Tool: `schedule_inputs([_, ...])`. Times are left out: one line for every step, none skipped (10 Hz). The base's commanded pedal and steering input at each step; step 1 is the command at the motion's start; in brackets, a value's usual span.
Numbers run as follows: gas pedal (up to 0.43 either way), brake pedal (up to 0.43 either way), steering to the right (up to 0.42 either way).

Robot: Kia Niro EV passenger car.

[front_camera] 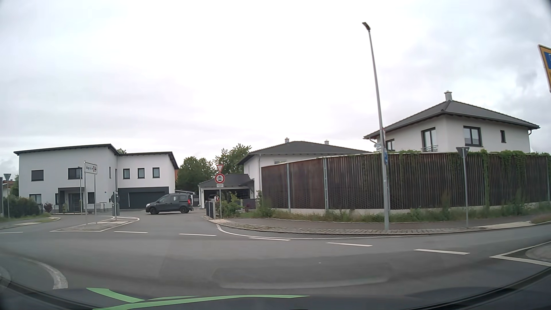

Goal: Follow the waypoints while adhering to traffic rules and regulations

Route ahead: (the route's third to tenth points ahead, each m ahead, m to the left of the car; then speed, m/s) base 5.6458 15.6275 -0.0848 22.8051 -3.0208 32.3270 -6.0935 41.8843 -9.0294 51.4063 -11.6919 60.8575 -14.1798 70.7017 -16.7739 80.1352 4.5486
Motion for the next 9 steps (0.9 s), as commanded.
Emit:
schedule_inputs([0.02,0.0,-0.27])
schedule_inputs([0.02,0.0,-0.296])
schedule_inputs([0.02,0.0,-0.313])
schedule_inputs([0.02,0.0,-0.327])
schedule_inputs([0.02,0.0,-0.344])
schedule_inputs([0.028,0.0,-0.363])
schedule_inputs([0.039,0.0,-0.375])
schedule_inputs([0.039,0.0,-0.402])
schedule_inputs([0.039,0.0,-0.415])
